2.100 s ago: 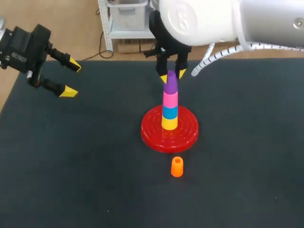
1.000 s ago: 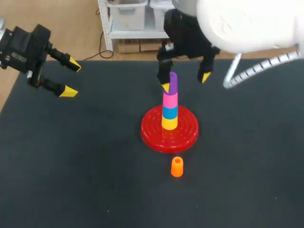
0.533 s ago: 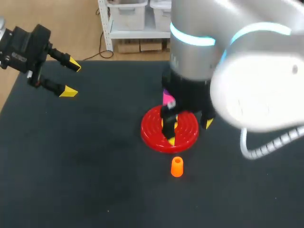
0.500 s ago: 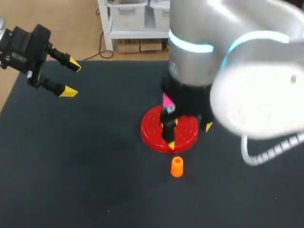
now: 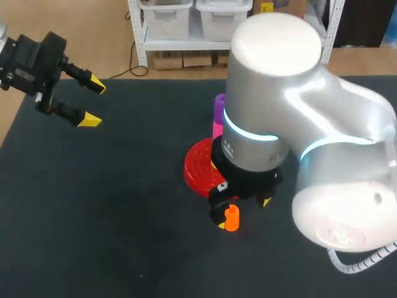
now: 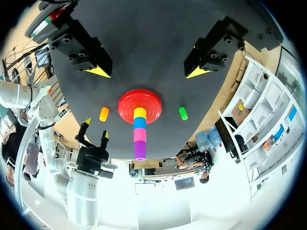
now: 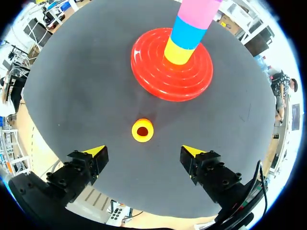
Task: Pick up and stack the cylinders on the red base in this order: pink,purple,orange,green
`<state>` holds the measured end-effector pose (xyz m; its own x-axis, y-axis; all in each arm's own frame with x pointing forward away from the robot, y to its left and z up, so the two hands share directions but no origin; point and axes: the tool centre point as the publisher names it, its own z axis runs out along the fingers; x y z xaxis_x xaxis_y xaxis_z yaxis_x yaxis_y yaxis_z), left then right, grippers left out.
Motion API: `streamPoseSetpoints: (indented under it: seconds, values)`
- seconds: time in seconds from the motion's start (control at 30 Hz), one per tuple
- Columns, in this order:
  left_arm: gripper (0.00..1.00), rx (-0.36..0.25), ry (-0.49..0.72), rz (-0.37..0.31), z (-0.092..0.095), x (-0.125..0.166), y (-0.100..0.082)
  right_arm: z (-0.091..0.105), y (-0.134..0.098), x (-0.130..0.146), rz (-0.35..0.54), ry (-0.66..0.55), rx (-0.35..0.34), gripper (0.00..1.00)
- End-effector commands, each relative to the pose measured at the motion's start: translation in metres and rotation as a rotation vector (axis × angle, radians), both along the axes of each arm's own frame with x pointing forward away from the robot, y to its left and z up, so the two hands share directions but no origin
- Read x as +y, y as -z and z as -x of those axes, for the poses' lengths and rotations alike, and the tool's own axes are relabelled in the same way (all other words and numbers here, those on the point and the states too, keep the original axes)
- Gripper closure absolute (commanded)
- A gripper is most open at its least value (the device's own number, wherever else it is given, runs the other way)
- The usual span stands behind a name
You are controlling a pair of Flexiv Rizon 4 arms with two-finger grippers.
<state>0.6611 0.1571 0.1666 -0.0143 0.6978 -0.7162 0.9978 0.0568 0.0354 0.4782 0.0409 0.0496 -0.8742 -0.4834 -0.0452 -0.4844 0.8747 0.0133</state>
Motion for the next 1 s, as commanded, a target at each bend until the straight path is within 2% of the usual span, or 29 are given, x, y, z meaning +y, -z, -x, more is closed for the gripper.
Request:
streamPoseSetpoints:
  seconds: [0.03,0.5,0.57,0.8,0.93,1.0]
  values:
    - [0.0,-0.004,0.001,0.004,0.001,0.001,0.001,-0.004,0.011,0.009,0.02,0.004,0.01,0.0]
    - [0.0,-0.004,0.001,0.004,0.001,0.001,0.001,-0.015,0.022,0.02,0.043,0.008,0.035,0.0]
    - [0.0,-0.004,0.001,0.004,0.001,0.001,0.001,-0.017,0.023,0.02,0.041,0.013,0.04,0.07]
    - [0.0,-0.004,0.001,0.004,0.001,0.001,0.001,-0.023,0.024,0.018,0.035,0.025,0.047,0.2]
    - [0.0,-0.004,0.001,0.004,0.001,0.001,0.001,-0.022,0.024,0.015,0.035,0.024,0.05,0.22]
    - [0.0,-0.004,0.001,0.004,0.001,0.001,0.001,-0.022,0.026,0.014,0.036,0.026,0.057,0.27]
